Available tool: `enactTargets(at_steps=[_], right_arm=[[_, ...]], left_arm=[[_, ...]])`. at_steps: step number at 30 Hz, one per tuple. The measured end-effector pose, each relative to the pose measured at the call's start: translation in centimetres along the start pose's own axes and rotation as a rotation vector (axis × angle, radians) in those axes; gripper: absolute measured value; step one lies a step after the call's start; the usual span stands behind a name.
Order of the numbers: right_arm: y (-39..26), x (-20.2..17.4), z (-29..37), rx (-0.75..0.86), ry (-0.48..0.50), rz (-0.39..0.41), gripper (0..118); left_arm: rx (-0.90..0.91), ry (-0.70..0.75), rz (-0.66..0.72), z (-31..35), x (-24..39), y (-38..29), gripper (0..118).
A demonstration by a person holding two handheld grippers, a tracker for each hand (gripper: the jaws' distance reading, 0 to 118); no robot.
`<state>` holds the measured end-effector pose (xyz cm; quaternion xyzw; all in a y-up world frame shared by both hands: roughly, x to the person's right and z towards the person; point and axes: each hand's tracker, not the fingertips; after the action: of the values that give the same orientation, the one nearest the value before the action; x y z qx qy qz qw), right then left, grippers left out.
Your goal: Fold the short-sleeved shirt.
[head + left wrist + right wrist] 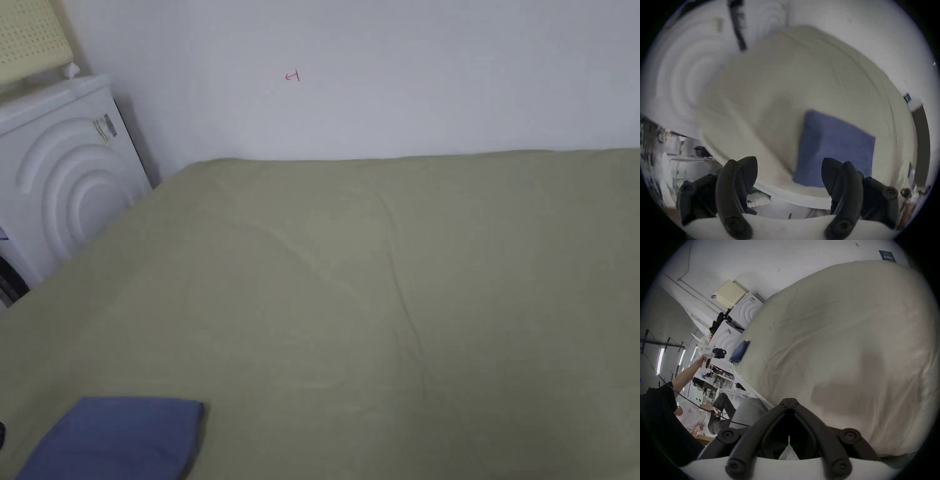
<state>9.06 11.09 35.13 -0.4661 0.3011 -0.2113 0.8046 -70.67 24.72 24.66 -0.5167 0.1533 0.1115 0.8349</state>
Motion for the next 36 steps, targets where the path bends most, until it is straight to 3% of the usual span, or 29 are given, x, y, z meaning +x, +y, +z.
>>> enactTargets(at_steps=[2,4,5,6,7,11,16,22,25,29,33,34,36], right_arm=[[0.2,-0.3,1.1,0.042,-0.003,0.018,0],[0.4,-0.7,2.2,0.082,0.004,0.053,0],[0.5,-1.0,2.8,0.101,-0.012,0.074,0],[0.7,-1.3,3.4,0.118,-0.050,0.095,0],[0.9,-1.6,4.0,0.132,-0.088,0.130,0],[1.6,-2.3,6.6,0.203,-0.244,0.187,0],[1.9,-4.3,9.7,0.262,-0.466,0.247,0],[4.3,-6.1,11.6,0.431,-0.704,0.198,0],[5.5,-7.5,12.2,0.506,-0.770,0.242,0],[6.3,-9.5,13.1,0.634,-0.845,0.291,0],[5.6,-11.3,13.8,0.742,-0.839,0.312,0],[5.2,-11.7,13.7,0.776,-0.865,0.333,0],[4.9,-12.1,13.3,0.804,-0.909,0.390,0]], left_arm=[[0.140,-0.004,-0.029,4.5,2.4,-1.5,86],[0.246,-0.120,-0.068,7.8,5.2,-3.0,72],[0.301,-0.154,-0.083,9.4,7.7,-4.3,57],[0.364,-0.179,-0.100,10.7,10.1,-5.7,25],[0.416,-0.196,-0.135,10.9,11.6,-6.6,2],[0.443,-0.325,-0.167,12.3,20.9,-12.8,0],[0.426,-0.391,-0.312,10.8,30.8,-20.1,0],[0.484,-0.526,-0.344,11.4,38.0,-23.8,1],[0.534,-0.452,-0.418,12.0,40.6,-23.5,1],[0.705,-0.400,-0.375,13.9,42.3,-23.8,2],[0.822,-0.396,-0.348,16.0,42.4,-25.1,3],[0.842,-0.380,-0.361,16.3,42.1,-25.2,5],[0.836,-0.367,-0.370,17.0,42.6,-25.2,22]])
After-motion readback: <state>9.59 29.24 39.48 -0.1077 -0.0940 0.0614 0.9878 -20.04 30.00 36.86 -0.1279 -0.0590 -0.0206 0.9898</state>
